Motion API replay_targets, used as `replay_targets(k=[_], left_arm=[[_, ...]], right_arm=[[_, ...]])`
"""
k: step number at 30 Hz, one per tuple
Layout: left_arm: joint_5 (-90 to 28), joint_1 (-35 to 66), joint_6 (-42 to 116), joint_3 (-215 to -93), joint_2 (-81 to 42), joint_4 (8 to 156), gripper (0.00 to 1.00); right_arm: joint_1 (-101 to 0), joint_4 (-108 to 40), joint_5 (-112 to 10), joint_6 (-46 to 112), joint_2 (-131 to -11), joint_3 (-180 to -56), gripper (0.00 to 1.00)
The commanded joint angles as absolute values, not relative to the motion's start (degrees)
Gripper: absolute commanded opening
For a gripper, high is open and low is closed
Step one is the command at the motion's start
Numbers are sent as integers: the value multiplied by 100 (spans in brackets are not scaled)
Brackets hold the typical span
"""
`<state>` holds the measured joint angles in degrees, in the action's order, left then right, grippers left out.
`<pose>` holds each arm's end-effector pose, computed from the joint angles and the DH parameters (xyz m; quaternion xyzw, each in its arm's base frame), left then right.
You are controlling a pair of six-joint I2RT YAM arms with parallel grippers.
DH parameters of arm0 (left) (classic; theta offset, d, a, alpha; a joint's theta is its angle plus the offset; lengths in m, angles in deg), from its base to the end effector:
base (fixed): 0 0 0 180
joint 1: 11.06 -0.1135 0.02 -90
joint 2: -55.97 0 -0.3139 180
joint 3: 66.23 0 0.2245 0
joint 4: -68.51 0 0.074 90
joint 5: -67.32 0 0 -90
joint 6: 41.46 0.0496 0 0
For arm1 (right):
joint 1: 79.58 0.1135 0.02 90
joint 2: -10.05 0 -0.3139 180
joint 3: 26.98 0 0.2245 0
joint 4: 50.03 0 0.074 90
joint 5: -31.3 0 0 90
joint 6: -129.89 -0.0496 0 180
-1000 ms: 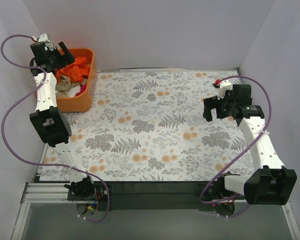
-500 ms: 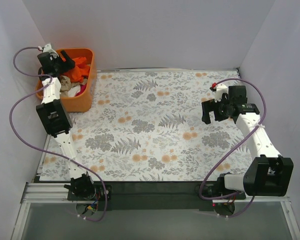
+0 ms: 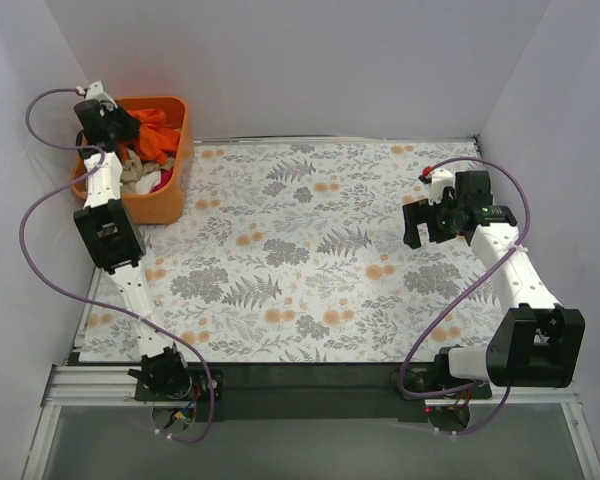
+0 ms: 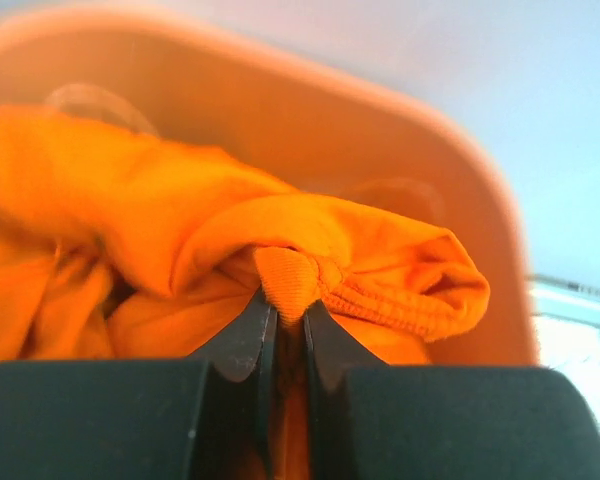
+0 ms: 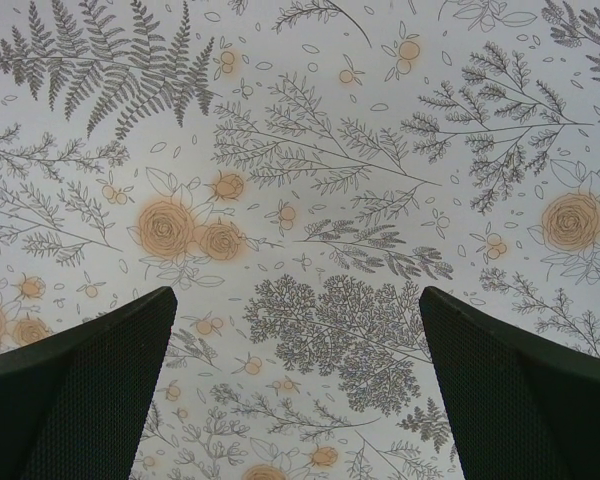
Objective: Fold and stack the t-shirts
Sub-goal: Grab the tshirt from the pile
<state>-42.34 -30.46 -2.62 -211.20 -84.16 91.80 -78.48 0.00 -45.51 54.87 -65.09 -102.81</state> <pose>0.5706 0.1833 0.2955 -0.3802 0.7102 -0.2908 0.5161 0.2434 0.0160 0.3268 -0.1698 0.9168 0.0652 0.3556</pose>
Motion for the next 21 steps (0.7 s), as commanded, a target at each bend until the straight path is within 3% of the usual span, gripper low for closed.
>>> replay_targets(k=[1,11,21], left_arm=[[-4386,-2978,-376,-21804,-7508,8999,0],[-4991,-2829,-622,-21849,-6129,8779,0],[-5747,-1978,-1404,-21295,-4467,8770,0]], right_arm=[[-7870,-51,-4517,5501,-6229,-10436,98],[-7888,-69,-4464,5483,-5939,-10453,98],[-7896,19,-4429,5465,-5719,-10567,98]])
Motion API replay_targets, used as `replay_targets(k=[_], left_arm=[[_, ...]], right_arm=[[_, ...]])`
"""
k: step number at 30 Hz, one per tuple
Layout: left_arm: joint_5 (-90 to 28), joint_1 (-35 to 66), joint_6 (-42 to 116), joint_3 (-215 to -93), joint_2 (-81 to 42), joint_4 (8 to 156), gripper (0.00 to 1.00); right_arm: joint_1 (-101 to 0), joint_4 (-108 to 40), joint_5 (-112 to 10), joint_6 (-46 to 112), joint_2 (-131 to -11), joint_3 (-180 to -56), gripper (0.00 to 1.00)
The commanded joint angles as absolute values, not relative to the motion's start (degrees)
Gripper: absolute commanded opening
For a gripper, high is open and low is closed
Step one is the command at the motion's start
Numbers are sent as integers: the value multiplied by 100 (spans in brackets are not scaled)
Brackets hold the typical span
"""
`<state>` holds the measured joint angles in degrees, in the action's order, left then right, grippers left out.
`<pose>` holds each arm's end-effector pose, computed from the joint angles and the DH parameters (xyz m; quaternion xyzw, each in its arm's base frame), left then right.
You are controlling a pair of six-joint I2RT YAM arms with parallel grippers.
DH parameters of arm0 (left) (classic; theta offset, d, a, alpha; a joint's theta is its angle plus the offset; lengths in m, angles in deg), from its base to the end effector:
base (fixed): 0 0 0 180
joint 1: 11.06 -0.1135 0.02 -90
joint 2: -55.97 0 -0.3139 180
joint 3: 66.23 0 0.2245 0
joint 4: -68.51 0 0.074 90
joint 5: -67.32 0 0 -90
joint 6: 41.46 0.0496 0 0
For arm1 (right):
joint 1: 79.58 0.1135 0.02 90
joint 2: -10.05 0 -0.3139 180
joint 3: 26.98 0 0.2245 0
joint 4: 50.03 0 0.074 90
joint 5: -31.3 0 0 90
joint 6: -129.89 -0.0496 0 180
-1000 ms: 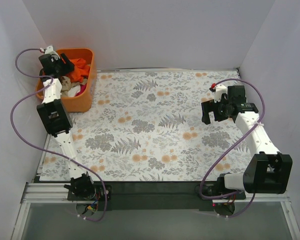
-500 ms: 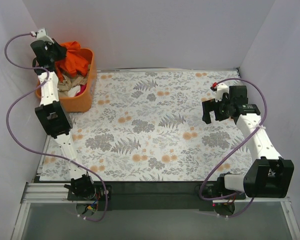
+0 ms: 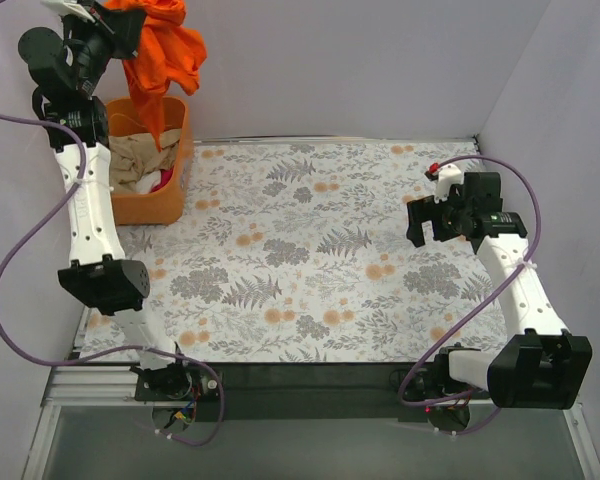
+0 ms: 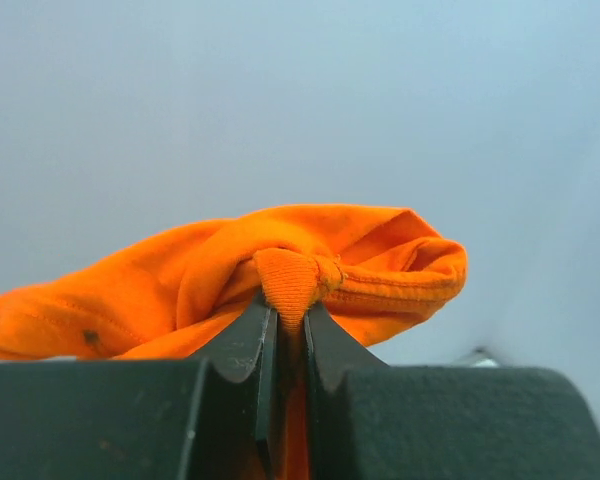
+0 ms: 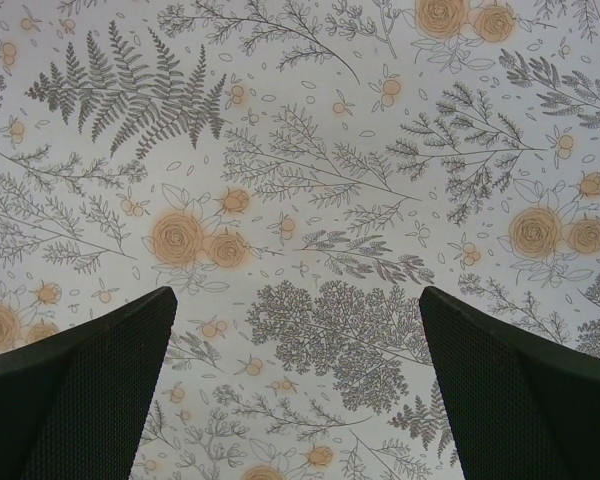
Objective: Fold and stack the t-shirts
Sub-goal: Grab the tshirt from the pile, then move the tshirt to the center of the board
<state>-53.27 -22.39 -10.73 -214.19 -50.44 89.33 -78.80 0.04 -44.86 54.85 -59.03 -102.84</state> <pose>0.3833 0.0511 0.6048 -0.1397 0.5728 -0.4594 0.6643 0.2196 0.0149 0.3494 -0.1721 0.8963 0.0612 0.4042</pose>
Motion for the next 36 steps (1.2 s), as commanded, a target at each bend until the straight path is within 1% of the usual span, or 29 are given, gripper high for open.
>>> replay_targets(k=[1,5,9,10,11,13,15,16,18,23,26,29,30,31,33,34,36], left_arm=[[-5801,-1898,-1439,-21295,-4388,8770,0],[-6108,-1546,-1798,-21269,-4071,8753,0],[-6363,-1292,-2185,-20489,-3563,8762,0],[-6564,-1230,-2247,-19729,-3439,8753,0],[-6775,-1186,-2291,-19347,-3299,8657,0],[-7119,-747,-1960,-18260,-2974,8629,0],[-7111,-395,-1678,-17641,-2797,8691,0],[-7076,-255,-1137,-17238,-2675,8944,0],[-6716,131,-729,-16823,-2551,9095,0],[-5697,826,386,-15339,-2348,9245,0],[-5363,1240,740,-15055,-2497,9280,0],[-5387,1469,749,-15142,-2918,9594,30],[-5501,1539,723,-15403,-3189,9753,48],[-5694,1565,731,-15554,-3288,10146,75],[-5792,1601,792,-15870,-3429,10491,85],[-5784,1601,854,-16142,-3447,10658,92],[-5748,1488,968,-16328,-3386,11046,94]], right_arm=[[-7896,19,-4429,5457,-5702,-10585,98],[-7896,28,-4429,5413,-5675,-10672,98],[-8133,107,-4316,5404,-5701,-10795,98],[-8151,194,-4254,5413,-5745,-10831,98],[-8169,230,-4192,5430,-5771,-10892,98],[-8213,283,-4095,5439,-5807,-10927,98],[-8222,309,-4104,5456,-5816,-10963,98],[-8222,353,-4112,5457,-5807,-10971,98],[-8222,371,-4139,5474,-5798,-10998,98],[-8230,459,-4227,5501,-5824,-11007,98],[-8230,503,-4253,5544,-5868,-11007,98],[-8230,538,-4192,5597,-5974,-10989,98],[-8230,555,-4131,5606,-6017,-10989,98],[-8230,599,-4095,5632,-6096,-11015,98],[-8230,643,-3964,5685,-6176,-11077,98],[-8230,704,-3911,5711,-6280,-11120,98],[-8222,784,-3692,5799,-6386,-11279,98]])
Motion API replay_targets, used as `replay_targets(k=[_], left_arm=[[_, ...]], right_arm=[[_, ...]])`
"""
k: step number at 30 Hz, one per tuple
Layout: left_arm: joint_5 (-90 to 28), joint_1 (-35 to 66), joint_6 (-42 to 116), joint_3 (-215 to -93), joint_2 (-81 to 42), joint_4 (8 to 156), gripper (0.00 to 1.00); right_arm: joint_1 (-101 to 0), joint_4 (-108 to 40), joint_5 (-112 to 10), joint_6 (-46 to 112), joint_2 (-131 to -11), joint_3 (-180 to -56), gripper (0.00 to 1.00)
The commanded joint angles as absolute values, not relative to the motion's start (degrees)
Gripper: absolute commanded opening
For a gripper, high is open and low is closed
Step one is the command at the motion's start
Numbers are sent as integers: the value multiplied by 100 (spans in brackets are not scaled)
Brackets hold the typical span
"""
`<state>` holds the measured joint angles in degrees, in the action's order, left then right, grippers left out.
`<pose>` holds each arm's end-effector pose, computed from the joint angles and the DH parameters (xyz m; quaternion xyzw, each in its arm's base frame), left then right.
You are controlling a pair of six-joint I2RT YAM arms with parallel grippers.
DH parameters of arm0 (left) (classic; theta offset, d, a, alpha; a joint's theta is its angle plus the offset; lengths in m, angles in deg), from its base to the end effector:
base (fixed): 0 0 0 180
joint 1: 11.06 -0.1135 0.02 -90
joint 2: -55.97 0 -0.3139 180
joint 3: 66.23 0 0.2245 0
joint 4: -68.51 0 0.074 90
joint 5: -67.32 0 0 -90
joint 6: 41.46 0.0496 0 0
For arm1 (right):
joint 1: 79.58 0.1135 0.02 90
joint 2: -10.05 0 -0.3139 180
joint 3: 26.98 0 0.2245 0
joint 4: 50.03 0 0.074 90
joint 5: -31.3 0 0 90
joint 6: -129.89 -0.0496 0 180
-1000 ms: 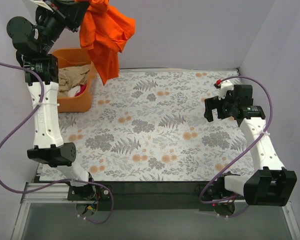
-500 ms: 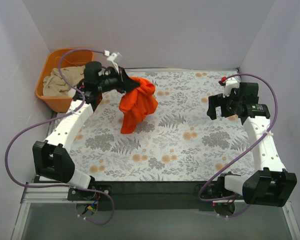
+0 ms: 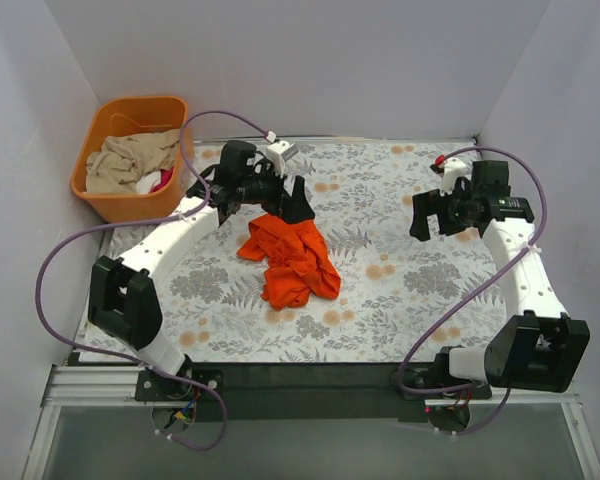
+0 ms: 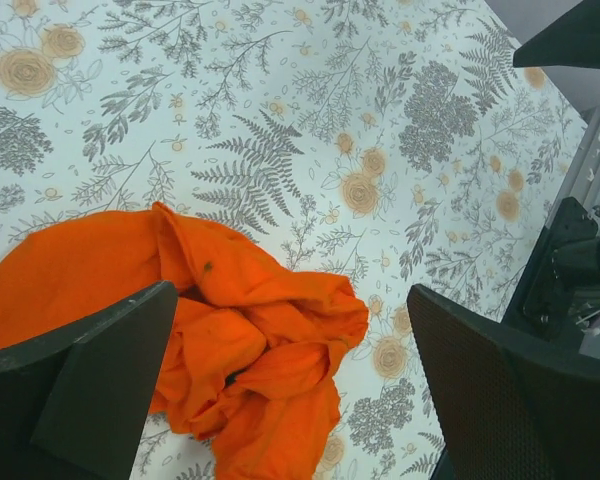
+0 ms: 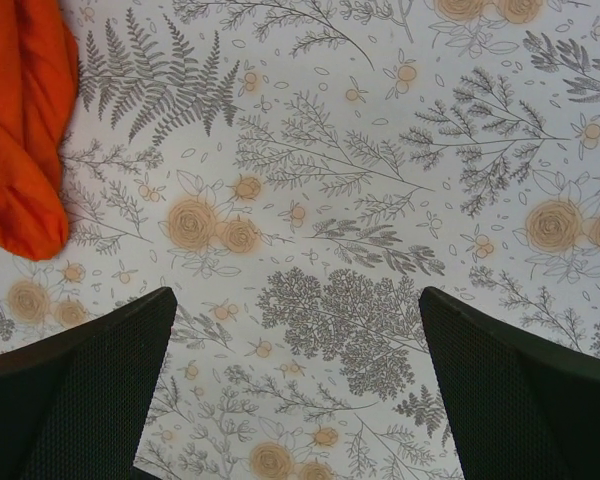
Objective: Fold and stack the t-shirts
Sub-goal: Move the tshirt to the center of the board
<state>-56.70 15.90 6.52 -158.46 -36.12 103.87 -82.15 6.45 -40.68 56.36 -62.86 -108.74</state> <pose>0.2994 -0.1834 0.3614 0.0222 0.8594 -0.4632 0.2155 0.2317 0.0050 0.3586 -0.1676 0.9073 0.0850 0.3762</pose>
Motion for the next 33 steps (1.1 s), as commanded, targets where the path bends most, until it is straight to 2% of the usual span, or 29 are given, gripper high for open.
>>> replay_targets(k=[1,5,8,9,11,12,15,18,22,25,33], left_arm=[[-5801,1374,960,-16346,-3237,11108,94],[-6406,671,1292,-16102,-2981,11555,91],[-6523,397,2099,-15760,-2841,12118,84],[-6426,379,2268,-15653,-2806,12232,79],[-6364,370,2619,-15390,-2683,12417,74],[-6381,362,2717,-15110,-2526,12427,71],[-6443,362,2920,-14425,-2165,12243,70],[-6548,397,3034,-14028,-2146,12110,70],[-6513,537,3087,-13755,-2321,12075,72],[-6461,660,3070,-13622,-2357,11935,72],[-5934,1073,2832,-13297,-2664,11320,71]], right_arm=[[-8222,836,-3621,5817,-6509,-11340,98],[-8090,916,-3322,5896,-6861,-11569,98],[-7678,942,-3111,5870,-7177,-11666,92],[-7416,933,-3023,5870,-7256,-11692,87],[-7159,907,-2944,5844,-7555,-11727,82],[-6932,907,-2917,5835,-7686,-11771,76],[-6580,881,-2943,5765,-8310,-12122,69],[-6420,828,-2856,5589,-9187,-12614,66],[-6227,845,-2531,5518,-9814,-13177,67],[-6016,845,-2285,5457,-10095,-13379,76],[-5655,845,-2179,5369,-10824,-13748,74]])
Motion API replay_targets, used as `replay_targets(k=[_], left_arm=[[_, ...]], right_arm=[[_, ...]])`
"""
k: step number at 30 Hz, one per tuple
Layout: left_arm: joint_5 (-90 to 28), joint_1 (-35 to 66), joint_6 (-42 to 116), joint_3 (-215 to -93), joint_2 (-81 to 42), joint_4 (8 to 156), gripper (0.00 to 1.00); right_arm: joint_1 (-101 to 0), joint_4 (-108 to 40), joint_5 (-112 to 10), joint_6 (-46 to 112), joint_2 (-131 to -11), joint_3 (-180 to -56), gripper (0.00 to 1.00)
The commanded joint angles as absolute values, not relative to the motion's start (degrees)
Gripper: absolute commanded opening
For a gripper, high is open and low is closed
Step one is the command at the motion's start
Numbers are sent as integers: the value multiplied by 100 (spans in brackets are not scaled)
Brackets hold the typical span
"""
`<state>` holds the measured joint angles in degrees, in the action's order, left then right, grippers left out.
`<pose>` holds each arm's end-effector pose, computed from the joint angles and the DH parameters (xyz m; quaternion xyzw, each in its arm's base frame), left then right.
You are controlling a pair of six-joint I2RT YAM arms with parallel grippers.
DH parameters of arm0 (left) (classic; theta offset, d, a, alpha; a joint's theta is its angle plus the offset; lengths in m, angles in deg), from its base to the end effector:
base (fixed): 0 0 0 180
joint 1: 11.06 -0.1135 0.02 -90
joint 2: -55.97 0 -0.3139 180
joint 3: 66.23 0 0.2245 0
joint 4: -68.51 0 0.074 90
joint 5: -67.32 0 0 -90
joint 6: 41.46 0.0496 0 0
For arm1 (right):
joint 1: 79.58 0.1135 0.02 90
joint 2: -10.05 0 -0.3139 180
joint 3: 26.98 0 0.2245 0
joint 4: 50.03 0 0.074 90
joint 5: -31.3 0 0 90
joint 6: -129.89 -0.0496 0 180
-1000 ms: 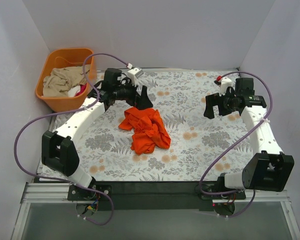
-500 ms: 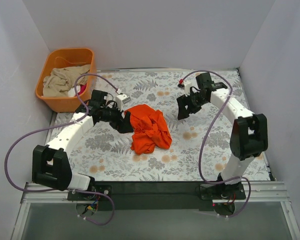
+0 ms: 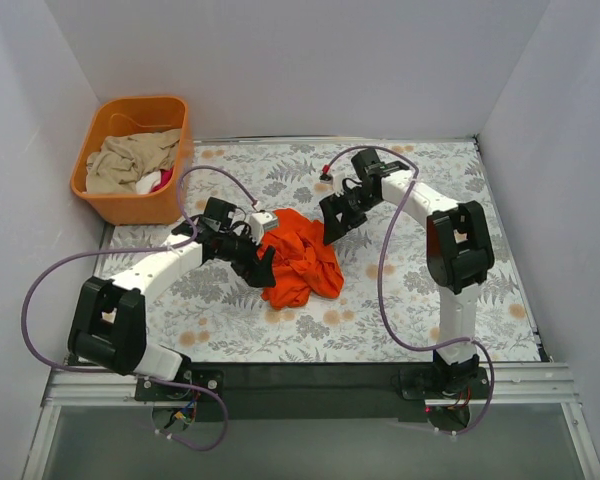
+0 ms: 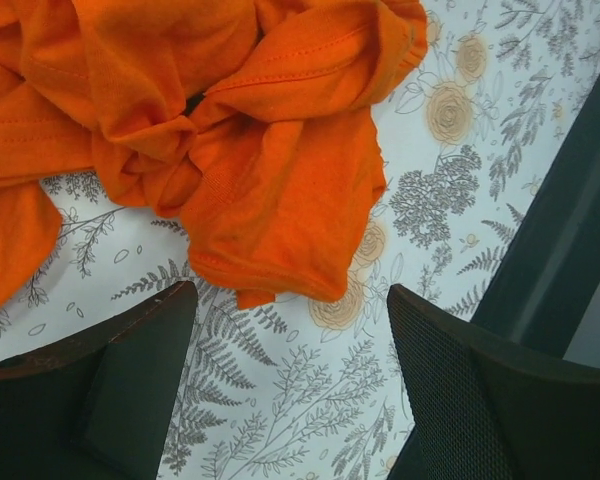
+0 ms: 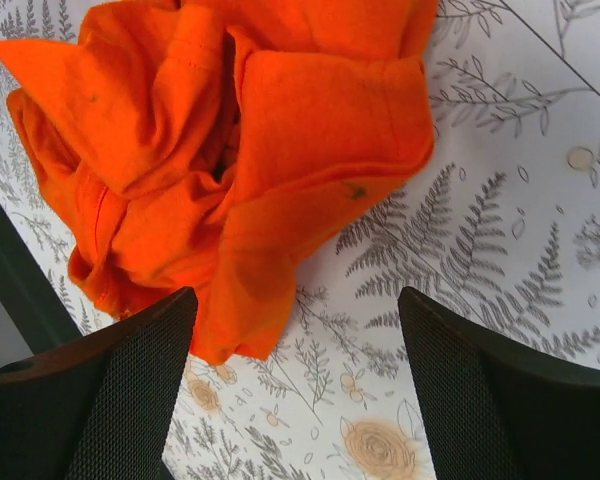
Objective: Fold and stack the t-shirts
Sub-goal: Move the tshirt to the center of the board, then flatten the tshirt out
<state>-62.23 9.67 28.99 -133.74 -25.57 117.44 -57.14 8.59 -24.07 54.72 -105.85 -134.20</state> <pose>0.2158 -0.1154 0.2696 0.0885 0.9141 -0.3846 0.0933 0.3805 0.1877 0.2561 -0.3546 0.8682 0.3036 0.1681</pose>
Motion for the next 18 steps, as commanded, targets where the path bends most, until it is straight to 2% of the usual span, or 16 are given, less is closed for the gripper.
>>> replay_targets(k=[1,4,11,13,16,17,18], left_arm=[[-5837,1091,2797,-13305,-2708,11163,71],[-5477,1109,2648,-13349,-2901,10881,71],[-5468,1196,2604,-13543,-3332,10783,67],[-5423,1223,2612,-13569,-3446,10801,63],[-5546,1214,2612,-13622,-3447,10862,44],[-5590,1223,2604,-13639,-3447,10880,30],[-5608,1223,2595,-13674,-3447,10906,21]], right_arm=[[-5655,845,-2153,5360,-10886,-13784,74],[-5620,837,-2074,5351,-11045,-13836,73],[-5506,845,-1801,5308,-11256,-13968,68],[-5506,854,-1748,5281,-11300,-13986,61],[-5506,854,-1696,5290,-11248,-13977,44],[-5514,846,-1617,5307,-11204,-13951,33],[-5515,863,-1555,5299,-11116,-13951,26]])
